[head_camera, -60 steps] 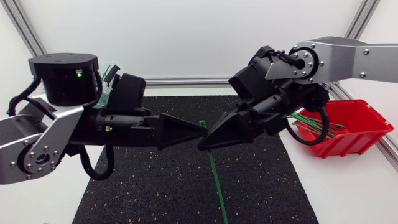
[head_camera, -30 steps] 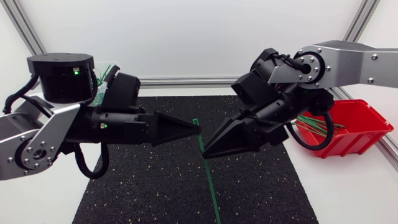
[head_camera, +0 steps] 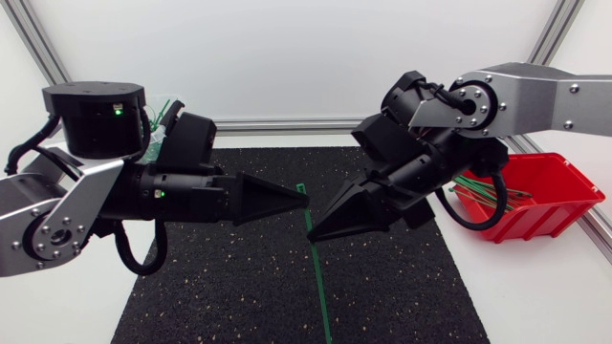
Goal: Take a green cable tie from the red box, thread the tail through the head to close it, then place it in the transparent bin on the left.
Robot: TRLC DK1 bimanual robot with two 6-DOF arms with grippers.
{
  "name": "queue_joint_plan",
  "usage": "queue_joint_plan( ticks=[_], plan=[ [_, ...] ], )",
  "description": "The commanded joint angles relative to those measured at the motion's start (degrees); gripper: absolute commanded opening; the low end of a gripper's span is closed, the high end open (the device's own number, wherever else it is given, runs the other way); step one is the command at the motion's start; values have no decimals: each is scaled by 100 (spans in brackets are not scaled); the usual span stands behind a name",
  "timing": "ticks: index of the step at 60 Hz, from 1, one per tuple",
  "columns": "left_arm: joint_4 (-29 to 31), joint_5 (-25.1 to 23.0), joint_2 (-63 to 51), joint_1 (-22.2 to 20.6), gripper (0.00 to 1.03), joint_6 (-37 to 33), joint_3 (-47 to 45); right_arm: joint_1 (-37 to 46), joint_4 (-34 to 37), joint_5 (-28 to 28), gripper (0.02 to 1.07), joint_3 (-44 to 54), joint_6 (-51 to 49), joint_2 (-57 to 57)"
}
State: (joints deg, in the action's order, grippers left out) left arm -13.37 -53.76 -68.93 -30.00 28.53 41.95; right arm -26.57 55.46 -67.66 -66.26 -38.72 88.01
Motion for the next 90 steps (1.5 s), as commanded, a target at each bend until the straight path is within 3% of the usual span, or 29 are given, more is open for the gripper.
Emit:
queue_joint_plan(
  ticks=[1, 7, 17, 23, 26, 51, 67, 90],
  plan=[
    [-26, -47, 90, 38, 4, 100, 155, -59, 8, 16, 8, 157, 110, -47],
    [-43, -47, 81, 56, 5, 108, 155, -42, 0, 16, 8, 157, 145, -64],
    [-166, -47, 90, 47, 26, 117, 94, -24, -176, -19, 8, 219, 330, -143],
    [-281, -47, 90, 29, 28, 170, 58, -6, -211, -54, 8, 227, 400, -179],
    [-351, -38, 90, 20, 34, 196, 32, 11, -220, -98, 8, 236, 418, -205],
    [-984, 6, 2, -226, 34, 328, -223, 134, -888, -301, 8, 482, 1016, -469],
    [-1450, 111, -7, -331, 34, 311, -486, 372, -985, -468, 8, 500, 1121, -530],
    [-1599, 445, -86, -296, 34, 434, -355, 354, -993, -520, 8, 526, 1156, -504]
  ],
)
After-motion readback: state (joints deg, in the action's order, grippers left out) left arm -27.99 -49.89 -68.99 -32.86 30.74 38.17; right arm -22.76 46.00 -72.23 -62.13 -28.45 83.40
